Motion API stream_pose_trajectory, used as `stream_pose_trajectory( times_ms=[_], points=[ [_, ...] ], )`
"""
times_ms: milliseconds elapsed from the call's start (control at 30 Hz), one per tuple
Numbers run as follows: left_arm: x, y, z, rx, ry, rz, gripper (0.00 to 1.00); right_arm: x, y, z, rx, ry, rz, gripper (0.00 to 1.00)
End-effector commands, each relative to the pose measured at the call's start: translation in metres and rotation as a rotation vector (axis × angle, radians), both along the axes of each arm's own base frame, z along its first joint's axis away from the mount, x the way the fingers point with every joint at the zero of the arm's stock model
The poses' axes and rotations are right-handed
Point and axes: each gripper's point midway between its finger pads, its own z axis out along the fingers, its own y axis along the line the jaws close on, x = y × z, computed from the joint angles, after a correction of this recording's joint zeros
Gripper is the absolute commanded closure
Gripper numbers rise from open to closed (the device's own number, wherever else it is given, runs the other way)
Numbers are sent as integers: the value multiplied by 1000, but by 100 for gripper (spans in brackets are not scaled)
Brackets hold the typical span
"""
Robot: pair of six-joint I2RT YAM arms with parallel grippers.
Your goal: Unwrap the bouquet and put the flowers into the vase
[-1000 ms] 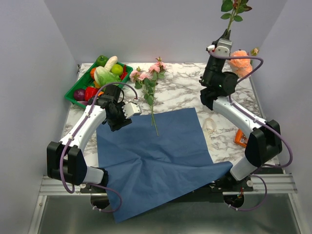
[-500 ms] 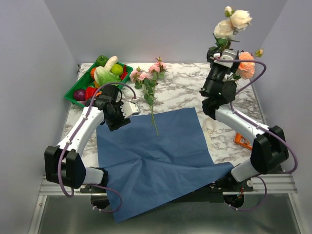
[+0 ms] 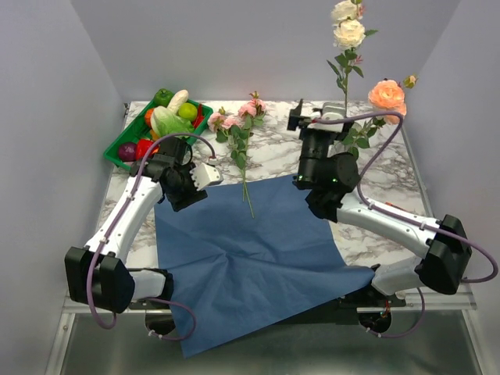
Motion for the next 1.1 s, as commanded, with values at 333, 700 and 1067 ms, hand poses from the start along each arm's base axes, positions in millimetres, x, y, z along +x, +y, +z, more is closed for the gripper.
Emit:
stream_pose_trajectory(
  times_ms=[333,700,1067],
  points=[
    [23,4,48,-165,-135,188,1,7,174,-223,-113,826,399,14],
    [37,18,50,-205,-177,297,1,7,205,-345,-60,1176,508,39],
    [32,19,35,-197,-145,283,1,59,220,-378,-55,1229,503,55]
  ],
)
